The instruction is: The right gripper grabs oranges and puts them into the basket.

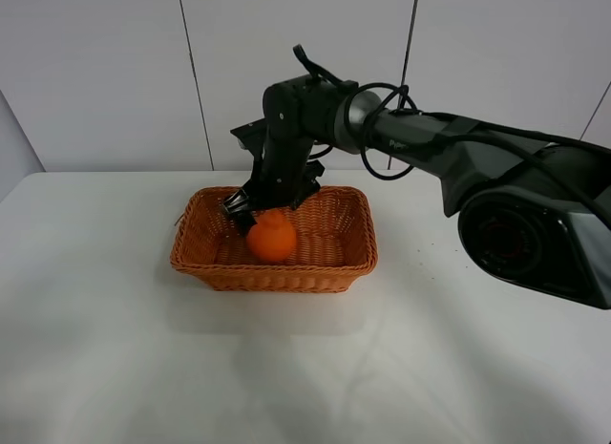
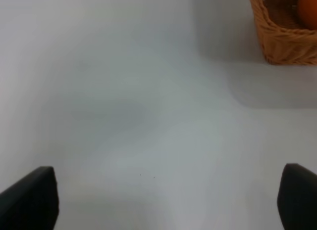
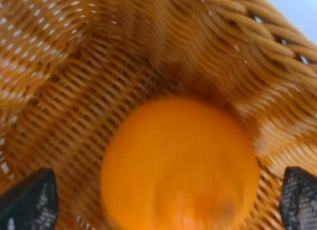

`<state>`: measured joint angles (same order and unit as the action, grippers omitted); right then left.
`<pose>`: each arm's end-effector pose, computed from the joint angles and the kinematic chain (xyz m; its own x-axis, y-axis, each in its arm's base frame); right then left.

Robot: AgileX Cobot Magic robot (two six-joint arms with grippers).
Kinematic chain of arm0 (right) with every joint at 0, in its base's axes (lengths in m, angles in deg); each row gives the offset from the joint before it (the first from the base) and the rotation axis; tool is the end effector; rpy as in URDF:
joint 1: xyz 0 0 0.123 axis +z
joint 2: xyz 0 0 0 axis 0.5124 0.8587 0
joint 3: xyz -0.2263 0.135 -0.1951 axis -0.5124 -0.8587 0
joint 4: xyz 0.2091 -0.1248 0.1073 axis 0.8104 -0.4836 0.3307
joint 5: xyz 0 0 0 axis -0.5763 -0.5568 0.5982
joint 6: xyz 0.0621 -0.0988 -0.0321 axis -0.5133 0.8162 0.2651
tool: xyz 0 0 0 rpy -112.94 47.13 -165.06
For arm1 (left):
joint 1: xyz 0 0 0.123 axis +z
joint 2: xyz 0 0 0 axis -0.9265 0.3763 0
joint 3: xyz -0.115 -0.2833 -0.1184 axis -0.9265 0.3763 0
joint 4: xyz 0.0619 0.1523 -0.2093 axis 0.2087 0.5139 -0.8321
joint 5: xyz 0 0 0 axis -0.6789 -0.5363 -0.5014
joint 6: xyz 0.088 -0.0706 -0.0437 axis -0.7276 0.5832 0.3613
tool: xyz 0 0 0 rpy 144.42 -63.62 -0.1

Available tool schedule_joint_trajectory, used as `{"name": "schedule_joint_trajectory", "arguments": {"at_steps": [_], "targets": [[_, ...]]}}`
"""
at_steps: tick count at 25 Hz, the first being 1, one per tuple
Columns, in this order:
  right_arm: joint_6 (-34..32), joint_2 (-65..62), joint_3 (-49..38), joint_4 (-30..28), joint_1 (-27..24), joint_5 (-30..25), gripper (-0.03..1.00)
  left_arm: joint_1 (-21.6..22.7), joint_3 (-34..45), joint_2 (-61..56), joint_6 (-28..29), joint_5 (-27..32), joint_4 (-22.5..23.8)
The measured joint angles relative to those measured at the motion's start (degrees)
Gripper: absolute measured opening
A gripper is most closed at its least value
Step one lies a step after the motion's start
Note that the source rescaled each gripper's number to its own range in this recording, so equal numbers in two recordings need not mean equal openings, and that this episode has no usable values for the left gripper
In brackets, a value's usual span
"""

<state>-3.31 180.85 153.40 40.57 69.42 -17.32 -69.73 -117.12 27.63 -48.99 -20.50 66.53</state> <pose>0.4480 0.3604 0.1840 -0.7490 -0.5593 -0.3553 -0.6067 0.7944 0.0284 -0.0077 0.0035 0.2665 -0.4615 0.0365 -0.8864 0.0176 0.9993 0.0321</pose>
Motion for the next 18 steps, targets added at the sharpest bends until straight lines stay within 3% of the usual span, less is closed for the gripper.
{"name": "schedule_joint_trajectory", "arguments": {"at_steps": [4,11,18], "targets": [[0.2,-0.9,7.9,-0.2,-0.7,-7.7,1.0,0.0,0.0,0.0,0.0,0.0,0.0],[0.3,-2.5,13.2,-0.6,-6.2,-8.6,1.0,0.0,0.0,0.0,0.0,0.0,0.0],[1.1,-1.4,13.0,-0.6,-17.9,-8.8,1.0,0.0,0.0,0.0,0.0,0.0,0.0]]}}
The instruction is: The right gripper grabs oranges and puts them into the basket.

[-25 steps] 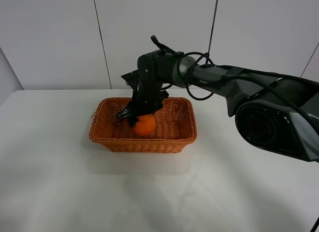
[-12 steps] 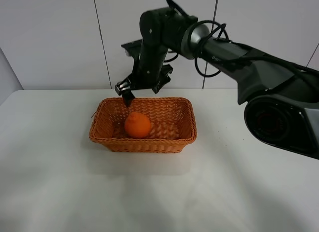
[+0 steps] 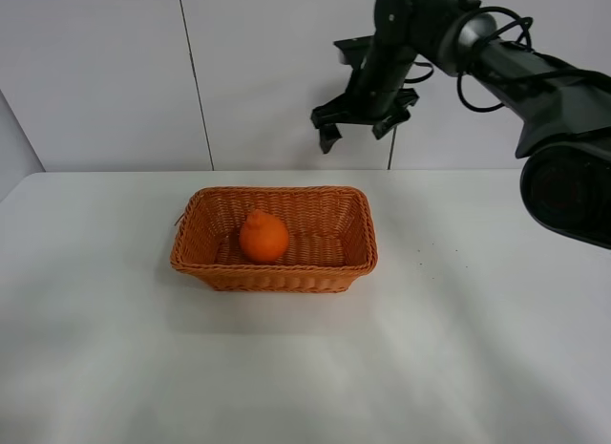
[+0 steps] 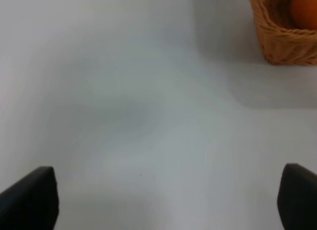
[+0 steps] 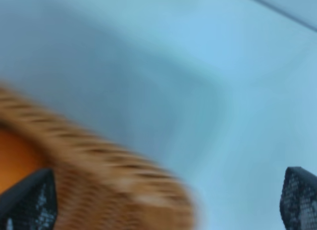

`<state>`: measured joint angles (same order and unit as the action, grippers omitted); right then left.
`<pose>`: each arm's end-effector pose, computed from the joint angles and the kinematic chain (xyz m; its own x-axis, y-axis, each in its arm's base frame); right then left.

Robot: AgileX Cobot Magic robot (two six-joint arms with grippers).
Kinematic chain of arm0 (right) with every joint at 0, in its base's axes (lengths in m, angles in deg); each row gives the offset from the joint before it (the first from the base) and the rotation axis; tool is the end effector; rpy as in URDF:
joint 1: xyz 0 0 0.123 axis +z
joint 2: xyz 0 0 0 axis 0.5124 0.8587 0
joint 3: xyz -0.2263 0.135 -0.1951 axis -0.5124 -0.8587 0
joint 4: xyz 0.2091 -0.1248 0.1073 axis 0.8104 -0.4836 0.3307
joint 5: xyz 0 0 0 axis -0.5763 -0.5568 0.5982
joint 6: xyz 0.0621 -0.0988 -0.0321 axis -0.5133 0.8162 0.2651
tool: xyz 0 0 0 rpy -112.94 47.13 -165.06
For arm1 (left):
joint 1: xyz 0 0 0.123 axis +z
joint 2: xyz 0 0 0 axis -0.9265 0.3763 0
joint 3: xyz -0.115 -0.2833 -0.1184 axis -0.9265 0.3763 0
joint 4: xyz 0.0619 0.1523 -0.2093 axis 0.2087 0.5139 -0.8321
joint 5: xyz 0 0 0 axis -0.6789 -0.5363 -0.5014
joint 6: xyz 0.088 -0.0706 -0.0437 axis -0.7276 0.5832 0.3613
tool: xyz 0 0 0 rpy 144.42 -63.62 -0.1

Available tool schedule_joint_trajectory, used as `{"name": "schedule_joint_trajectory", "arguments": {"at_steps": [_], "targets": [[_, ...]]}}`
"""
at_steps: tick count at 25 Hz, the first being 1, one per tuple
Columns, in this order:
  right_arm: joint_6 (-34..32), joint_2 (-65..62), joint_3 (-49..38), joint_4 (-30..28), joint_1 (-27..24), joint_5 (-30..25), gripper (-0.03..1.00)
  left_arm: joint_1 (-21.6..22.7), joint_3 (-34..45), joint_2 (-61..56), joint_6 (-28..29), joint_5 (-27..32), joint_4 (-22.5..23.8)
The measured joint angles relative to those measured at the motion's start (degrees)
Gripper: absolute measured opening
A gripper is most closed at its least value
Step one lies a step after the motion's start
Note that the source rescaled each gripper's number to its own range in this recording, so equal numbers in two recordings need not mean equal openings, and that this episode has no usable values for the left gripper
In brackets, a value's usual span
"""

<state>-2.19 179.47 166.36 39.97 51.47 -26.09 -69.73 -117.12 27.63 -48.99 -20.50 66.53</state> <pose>0.5395 0.2045 0.2614 -0.8394 -0.3121 -0.4449 -0.3536 0.9353 0.0112 -0.0077 0.0035 0.2665 -0.4615 0.0365 -0.8864 0.0176 0.9993 0.0321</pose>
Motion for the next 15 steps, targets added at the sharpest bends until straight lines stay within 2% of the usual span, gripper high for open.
{"name": "schedule_joint_trajectory", "arguments": {"at_steps": [5,8,12,15], "targets": [[0.0,1.3,-0.3,-0.2,-10.0,-0.1,1.0,0.0,0.0,0.0,0.0,0.0,0.0],[0.0,1.4,-0.3,-0.2,-14.3,-0.1,1.0,0.0,0.0,0.0,0.0,0.0,0.0],[0.0,1.4,-0.3,-0.2,-17.4,-0.1,1.0,0.0,0.0,0.0,0.0,0.0,0.0],[0.0,1.0,-1.1,-0.3,-17.6,0.0,1.0,0.0,0.0,0.0,0.0,0.0,0.0]]}}
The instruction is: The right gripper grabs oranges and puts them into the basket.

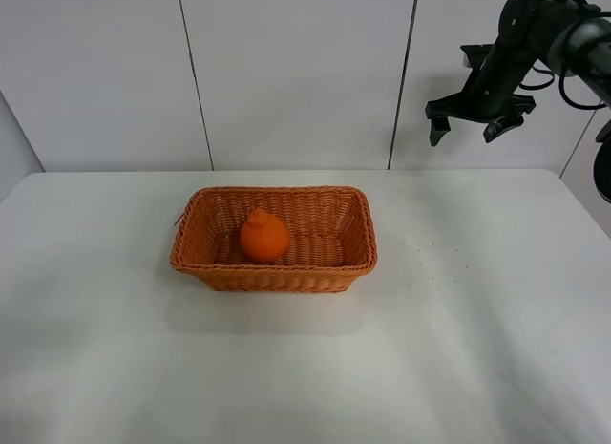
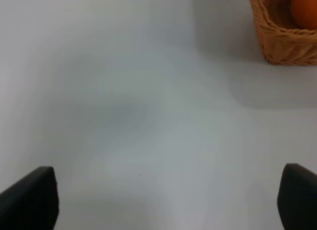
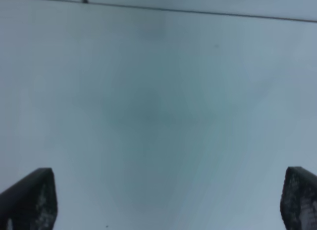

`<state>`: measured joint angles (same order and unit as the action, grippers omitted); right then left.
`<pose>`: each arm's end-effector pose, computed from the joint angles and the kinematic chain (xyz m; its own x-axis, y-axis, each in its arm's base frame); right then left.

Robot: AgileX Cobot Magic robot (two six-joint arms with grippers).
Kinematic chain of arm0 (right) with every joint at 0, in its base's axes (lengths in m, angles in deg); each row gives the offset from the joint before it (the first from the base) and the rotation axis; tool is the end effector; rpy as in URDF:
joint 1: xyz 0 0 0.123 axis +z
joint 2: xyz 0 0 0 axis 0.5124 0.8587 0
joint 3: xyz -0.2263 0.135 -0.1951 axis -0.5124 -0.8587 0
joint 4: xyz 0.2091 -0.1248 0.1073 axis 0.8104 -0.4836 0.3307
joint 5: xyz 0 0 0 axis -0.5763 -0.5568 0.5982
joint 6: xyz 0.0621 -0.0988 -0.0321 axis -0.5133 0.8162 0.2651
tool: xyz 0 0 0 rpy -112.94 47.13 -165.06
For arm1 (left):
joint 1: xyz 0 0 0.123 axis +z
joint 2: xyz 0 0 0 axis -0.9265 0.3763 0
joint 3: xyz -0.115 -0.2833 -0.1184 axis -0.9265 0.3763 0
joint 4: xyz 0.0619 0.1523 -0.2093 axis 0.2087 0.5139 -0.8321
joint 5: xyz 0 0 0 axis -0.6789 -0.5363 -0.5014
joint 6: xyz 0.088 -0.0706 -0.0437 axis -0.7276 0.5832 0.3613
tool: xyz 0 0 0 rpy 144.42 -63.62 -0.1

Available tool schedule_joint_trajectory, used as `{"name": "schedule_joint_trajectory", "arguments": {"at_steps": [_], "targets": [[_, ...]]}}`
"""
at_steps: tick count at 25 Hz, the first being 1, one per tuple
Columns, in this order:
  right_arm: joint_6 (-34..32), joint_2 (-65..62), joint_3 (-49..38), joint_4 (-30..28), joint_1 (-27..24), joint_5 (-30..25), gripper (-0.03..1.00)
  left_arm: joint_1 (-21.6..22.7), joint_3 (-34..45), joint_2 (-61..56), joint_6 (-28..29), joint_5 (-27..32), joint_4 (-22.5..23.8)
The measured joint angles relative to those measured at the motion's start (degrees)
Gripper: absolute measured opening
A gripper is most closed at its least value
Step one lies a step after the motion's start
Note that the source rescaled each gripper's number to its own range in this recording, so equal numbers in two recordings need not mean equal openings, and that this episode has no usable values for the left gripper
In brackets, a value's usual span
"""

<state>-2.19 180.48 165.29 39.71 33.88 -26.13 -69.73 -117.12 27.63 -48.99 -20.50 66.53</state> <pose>0.5772 0.0315 0.2453 -0.9102 -0.0462 -0.4115 -0.0537 0.9985 0.0067 -0.0077 0.0035 0.2665 -0.4615 0.0365 -0.8864 0.0176 0.9993 0.0321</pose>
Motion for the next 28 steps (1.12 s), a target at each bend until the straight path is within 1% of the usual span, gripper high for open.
{"name": "schedule_joint_trajectory", "arguments": {"at_steps": [4,6,9,13,17,23,25,28], "targets": [[0.0,-2.8,-5.2,0.1,0.0,0.0,1.0,0.0,0.0,0.0,0.0,0.0,0.0],[0.0,-5.7,-9.3,0.0,0.0,0.0,1.0,0.0,0.0,0.0,0.0,0.0,0.0],[0.0,-11.9,-18.2,0.0,0.0,0.2,1.0,0.0,0.0,0.0,0.0,0.0,0.0],[0.0,-23.6,-34.3,0.2,0.0,0.3,1.0,0.0,0.0,0.0,0.0,0.0,0.0],[0.3,-37.0,-53.4,0.7,0.0,0.2,1.0,0.0,0.0,0.0,0.0,0.0,0.0],[0.4,-61.4,-81.0,0.7,0.0,0.1,1.0,0.0,0.0,0.0,0.0,0.0,0.0],[0.4,-69.5,-88.2,0.7,0.0,1.2,1.0,0.0,0.0,0.0,0.0,0.0,0.0],[0.4,-82.5,-97.3,0.7,0.0,6.1,1.0,0.0,0.0,0.0,0.0,0.0,0.0]]}}
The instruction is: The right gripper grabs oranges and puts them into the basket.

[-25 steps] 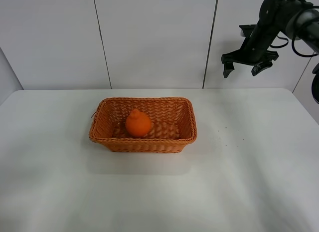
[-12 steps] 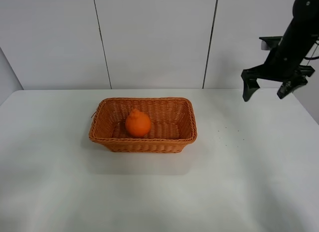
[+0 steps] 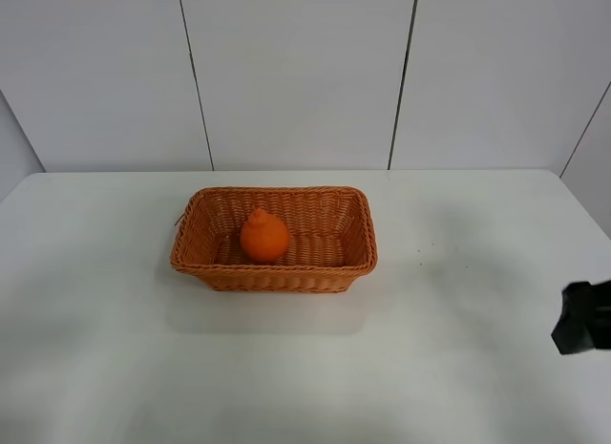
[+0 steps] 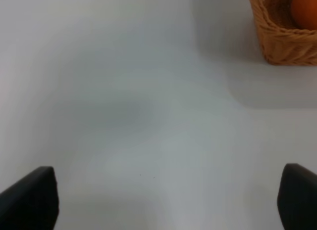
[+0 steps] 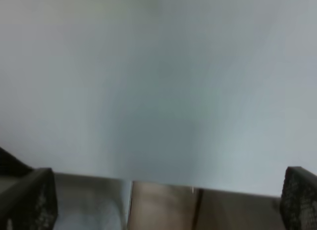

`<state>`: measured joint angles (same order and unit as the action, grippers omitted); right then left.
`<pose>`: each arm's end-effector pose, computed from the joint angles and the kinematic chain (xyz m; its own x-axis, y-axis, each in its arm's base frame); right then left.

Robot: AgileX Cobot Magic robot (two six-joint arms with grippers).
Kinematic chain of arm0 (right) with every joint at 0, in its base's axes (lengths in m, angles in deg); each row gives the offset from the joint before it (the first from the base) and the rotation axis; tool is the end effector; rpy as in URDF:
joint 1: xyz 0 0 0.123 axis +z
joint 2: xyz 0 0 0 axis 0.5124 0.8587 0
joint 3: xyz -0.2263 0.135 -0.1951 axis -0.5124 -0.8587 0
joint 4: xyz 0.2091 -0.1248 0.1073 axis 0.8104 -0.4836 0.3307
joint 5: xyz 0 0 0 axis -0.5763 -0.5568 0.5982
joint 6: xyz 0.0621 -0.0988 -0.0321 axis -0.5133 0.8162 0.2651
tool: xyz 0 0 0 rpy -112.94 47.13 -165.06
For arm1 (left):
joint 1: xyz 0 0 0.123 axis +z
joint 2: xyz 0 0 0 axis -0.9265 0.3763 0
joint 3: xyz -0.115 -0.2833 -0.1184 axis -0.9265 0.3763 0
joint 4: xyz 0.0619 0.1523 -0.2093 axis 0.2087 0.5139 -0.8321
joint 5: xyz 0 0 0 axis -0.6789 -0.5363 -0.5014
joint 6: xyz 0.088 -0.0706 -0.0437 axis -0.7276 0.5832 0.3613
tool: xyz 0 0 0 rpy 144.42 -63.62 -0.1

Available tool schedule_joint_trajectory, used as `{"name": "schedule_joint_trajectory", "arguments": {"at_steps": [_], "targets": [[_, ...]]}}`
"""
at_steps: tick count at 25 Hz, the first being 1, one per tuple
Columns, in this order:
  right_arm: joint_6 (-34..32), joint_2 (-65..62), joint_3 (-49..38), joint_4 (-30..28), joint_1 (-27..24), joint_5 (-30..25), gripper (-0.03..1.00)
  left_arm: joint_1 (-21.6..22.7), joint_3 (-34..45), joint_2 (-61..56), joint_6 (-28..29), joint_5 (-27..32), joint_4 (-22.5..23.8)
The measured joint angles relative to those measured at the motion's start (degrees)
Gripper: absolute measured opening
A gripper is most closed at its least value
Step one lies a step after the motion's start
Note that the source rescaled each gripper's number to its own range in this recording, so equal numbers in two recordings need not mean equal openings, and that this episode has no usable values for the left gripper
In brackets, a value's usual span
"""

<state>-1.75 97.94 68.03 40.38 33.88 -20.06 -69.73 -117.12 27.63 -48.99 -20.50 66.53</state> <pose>0.1401 0.0094 0.2660 -0.9616 -0.0508 -0.2698 -0.0572 0.9982 0.0160 -0.0077 0.0035 0.2665 -0.4615 0.0365 -0.8864 0.0176 0.9993 0.0321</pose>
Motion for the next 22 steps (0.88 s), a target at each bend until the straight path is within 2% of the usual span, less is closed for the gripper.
{"name": "schedule_joint_trajectory", "arguments": {"at_steps": [2,5,10,17,22], "targets": [[0.0,-9.4,-4.7,0.0,0.0,2.9,1.0,0.0,0.0,0.0,0.0,0.0,0.0],[0.0,-22.5,-9.1,0.0,0.0,4.3,1.0,0.0,0.0,0.0,0.0,0.0,0.0],[0.0,-40.5,-10.5,0.0,0.0,4.8,1.0,0.0,0.0,0.0,0.0,0.0,0.0],[0.0,-53.7,-10.5,-0.2,0.0,4.9,1.0,0.0,0.0,0.0,0.0,0.0,0.0],[0.0,-54.8,-10.5,-0.4,0.0,4.9,1.0,0.0,0.0,0.0,0.0,0.0,0.0]]}}
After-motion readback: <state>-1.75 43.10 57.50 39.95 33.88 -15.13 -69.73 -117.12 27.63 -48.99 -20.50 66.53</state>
